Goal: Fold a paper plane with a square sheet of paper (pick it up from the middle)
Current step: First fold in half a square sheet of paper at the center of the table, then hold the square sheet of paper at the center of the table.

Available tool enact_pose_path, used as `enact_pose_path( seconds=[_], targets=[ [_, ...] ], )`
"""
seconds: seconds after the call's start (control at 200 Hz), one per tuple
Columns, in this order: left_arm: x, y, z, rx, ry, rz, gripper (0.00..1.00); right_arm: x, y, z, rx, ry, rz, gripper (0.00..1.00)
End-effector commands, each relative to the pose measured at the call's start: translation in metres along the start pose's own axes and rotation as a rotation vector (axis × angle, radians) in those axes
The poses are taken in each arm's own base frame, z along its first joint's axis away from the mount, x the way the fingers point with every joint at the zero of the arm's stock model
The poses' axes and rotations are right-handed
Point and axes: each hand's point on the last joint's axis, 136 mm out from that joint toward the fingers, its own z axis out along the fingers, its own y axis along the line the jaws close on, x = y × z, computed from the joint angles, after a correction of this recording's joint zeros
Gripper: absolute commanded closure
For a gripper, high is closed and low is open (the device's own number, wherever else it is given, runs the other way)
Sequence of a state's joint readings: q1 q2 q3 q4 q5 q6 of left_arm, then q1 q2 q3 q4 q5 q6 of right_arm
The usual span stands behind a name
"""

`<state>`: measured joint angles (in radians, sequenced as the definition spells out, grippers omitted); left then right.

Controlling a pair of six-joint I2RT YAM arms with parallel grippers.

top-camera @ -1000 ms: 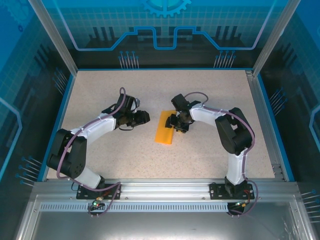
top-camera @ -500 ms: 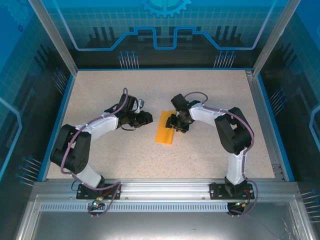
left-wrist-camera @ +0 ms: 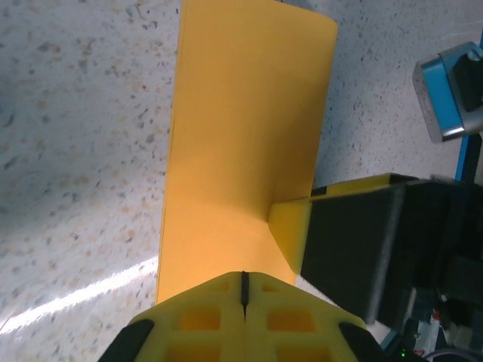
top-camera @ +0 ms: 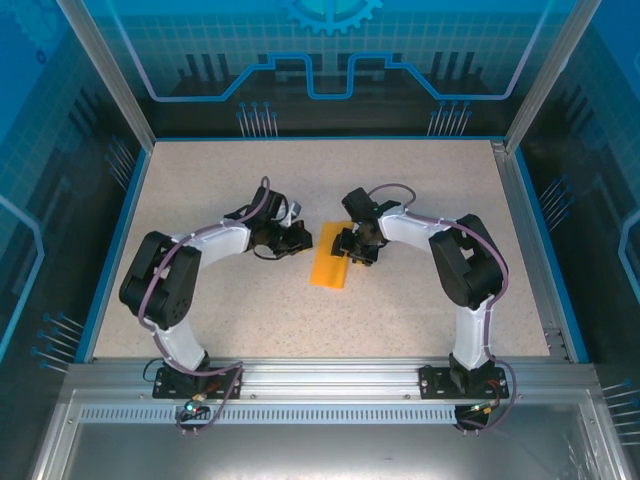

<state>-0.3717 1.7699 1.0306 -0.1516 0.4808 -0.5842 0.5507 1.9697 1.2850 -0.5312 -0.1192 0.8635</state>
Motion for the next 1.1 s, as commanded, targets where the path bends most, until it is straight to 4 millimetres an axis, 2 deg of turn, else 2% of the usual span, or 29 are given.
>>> enact_pose_path(
  seconds=[0.0,0.235,0.76,1.095],
  targets=[
    [-0.001,-0.007,0.011,0.007,0.033,-0.013,1.0,0.023,-0.043,0.037,0.15,0.094,0.021,0.44],
    [-0.001,-0.002,0.031,-0.057,0.067,-0.001,1.0,0.025,-0.045,0.041,0.155,0.103,0.026,0.43],
    [0.003,0.011,0.052,-0.153,0.092,0.026,1.0,0.026,-0.046,0.043,0.157,0.109,0.028,0.43],
    [0.014,0.032,0.061,-0.213,0.126,0.013,1.0,0.021,-0.037,0.039,0.133,0.098,0.013,0.42]
  ],
)
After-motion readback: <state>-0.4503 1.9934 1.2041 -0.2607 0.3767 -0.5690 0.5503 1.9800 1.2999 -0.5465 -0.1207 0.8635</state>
